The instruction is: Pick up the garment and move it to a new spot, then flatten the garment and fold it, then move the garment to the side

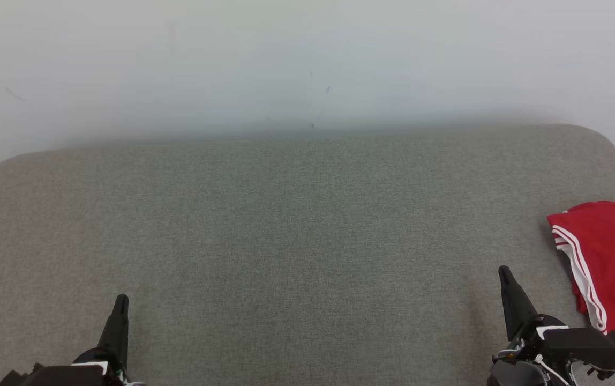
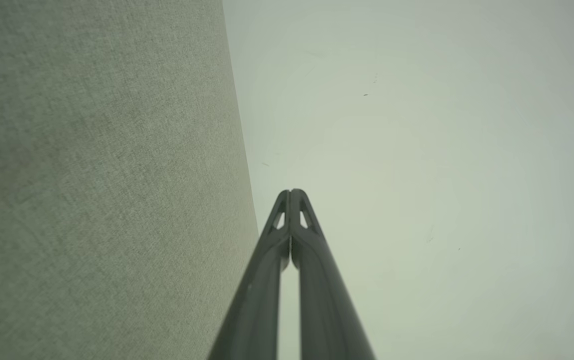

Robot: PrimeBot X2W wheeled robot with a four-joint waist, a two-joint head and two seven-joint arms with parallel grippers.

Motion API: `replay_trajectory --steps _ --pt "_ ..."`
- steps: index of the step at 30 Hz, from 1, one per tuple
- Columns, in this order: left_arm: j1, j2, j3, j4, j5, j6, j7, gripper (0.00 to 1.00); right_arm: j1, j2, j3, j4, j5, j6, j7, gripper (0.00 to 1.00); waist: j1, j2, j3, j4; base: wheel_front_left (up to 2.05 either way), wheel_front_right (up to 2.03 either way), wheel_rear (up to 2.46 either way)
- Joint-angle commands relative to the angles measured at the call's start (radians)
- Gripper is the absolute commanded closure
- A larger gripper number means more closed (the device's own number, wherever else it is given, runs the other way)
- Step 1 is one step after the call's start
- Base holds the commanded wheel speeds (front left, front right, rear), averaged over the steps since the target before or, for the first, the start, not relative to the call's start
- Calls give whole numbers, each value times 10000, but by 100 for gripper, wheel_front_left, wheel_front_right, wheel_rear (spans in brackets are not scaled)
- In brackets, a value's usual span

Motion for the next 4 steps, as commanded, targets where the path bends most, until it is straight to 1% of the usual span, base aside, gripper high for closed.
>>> replay_trajectory --steps 1,4 --pt "-87 45 32 -30 -45 -9 3 100 86 27 0 -10 14 -21 29 100 0 0 0 0 0 0 0" --pt "-87 45 35 -30 -45 -9 3 100 86 27 0 -8 14 -21 29 100 0 0 0 0 0 0 0"
